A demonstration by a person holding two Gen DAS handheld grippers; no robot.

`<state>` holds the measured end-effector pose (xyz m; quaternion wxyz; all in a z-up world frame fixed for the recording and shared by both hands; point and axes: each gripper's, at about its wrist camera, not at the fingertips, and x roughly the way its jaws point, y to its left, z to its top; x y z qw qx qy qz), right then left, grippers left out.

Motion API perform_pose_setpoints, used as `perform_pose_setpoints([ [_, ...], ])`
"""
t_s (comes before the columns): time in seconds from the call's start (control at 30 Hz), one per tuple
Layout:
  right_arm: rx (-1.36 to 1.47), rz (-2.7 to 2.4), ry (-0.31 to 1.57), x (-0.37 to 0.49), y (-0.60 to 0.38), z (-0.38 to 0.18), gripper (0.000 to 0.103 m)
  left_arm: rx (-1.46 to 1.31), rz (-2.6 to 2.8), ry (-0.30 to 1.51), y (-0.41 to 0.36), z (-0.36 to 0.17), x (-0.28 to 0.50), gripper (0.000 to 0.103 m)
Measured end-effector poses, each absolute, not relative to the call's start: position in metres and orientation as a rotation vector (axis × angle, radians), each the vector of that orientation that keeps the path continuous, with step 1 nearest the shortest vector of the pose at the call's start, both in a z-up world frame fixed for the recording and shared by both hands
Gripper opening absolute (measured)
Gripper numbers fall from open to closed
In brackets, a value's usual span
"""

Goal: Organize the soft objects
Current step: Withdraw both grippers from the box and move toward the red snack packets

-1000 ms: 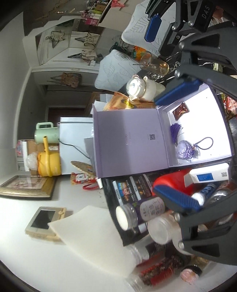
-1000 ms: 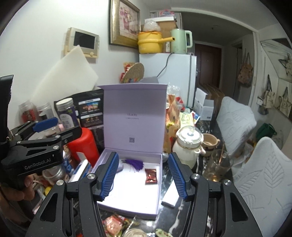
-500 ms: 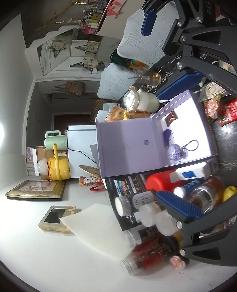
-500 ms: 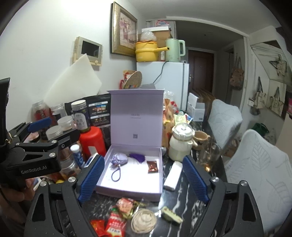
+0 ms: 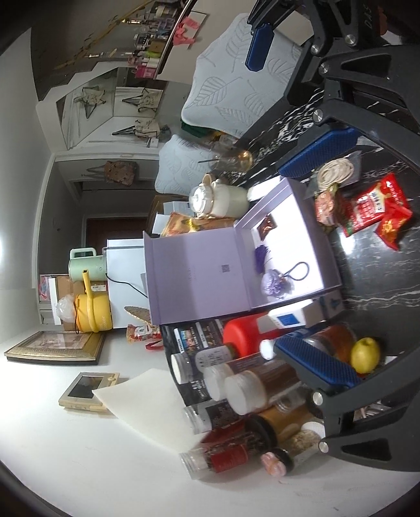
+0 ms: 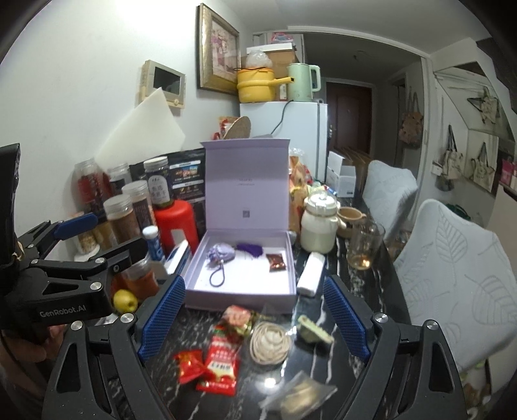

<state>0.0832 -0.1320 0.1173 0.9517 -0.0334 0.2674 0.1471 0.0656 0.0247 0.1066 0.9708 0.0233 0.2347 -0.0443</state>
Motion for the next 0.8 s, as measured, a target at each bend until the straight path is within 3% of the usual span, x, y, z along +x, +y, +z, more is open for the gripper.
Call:
perform_pose_setpoints([
  [0.8, -0.007, 0.244, 0.675, 0.047, -0.139, 0.041, 0.089, -0.074, -0.141, 0.688, 0.043, 0.026, 0.055, 0.101],
])
